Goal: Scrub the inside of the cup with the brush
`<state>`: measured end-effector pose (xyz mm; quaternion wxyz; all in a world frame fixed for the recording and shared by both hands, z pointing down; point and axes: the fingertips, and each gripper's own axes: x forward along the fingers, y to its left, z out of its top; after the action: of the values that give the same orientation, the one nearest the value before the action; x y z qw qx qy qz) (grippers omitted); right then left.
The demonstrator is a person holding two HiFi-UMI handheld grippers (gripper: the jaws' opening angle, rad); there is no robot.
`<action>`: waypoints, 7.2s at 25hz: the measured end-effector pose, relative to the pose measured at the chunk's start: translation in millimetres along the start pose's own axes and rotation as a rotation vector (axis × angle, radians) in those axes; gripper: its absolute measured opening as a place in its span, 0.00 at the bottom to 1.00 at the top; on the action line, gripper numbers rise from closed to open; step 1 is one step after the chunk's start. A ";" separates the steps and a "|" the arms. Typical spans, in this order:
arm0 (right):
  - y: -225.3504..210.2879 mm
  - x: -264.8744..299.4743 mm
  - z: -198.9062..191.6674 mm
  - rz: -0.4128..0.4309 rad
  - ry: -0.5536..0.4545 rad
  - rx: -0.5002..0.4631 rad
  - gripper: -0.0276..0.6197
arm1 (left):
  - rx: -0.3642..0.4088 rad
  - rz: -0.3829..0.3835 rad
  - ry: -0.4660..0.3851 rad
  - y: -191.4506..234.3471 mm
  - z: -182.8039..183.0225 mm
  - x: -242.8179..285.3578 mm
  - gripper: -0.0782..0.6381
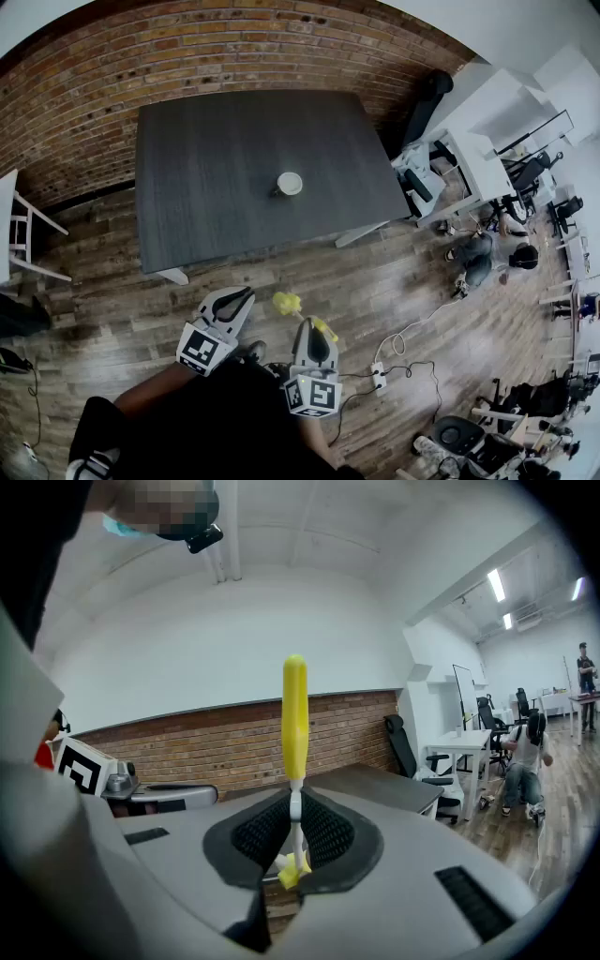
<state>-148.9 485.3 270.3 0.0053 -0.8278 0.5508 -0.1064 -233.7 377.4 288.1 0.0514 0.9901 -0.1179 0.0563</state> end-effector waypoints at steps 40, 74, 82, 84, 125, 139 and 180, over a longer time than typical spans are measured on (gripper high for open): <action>8.9 111.2 -9.5 -0.075 0.021 -0.001 0.12 | -0.023 -0.036 0.093 97.9 -48.7 49.2 0.18; -134.1 360.3 12.6 0.186 0.071 -0.020 0.12 | -0.056 0.187 0.318 194.7 -135.4 294.7 0.19; -124.5 419.9 -1.4 0.198 0.088 -0.031 0.12 | -0.050 0.143 0.405 228.4 -186.3 329.0 0.25; -120.2 434.3 -8.4 0.196 0.099 -0.030 0.12 | -0.060 0.134 0.436 236.3 -202.4 334.8 0.27; -64.6 544.7 -90.7 0.276 0.185 -0.126 0.12 | 0.114 -0.096 0.527 266.4 -271.1 384.6 0.22; -53.4 510.9 -94.9 0.405 0.405 -0.172 0.12 | 0.121 -0.108 0.528 265.4 -274.3 370.0 0.22; -37.9 508.4 -88.6 0.493 0.333 -0.215 0.12 | 0.099 -0.101 0.523 264.7 -273.6 367.9 0.22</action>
<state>57.9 45.7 448.2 -0.1468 -0.6366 0.7362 -0.1770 31.1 69.2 627.4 0.0342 0.9478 -0.0482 0.3132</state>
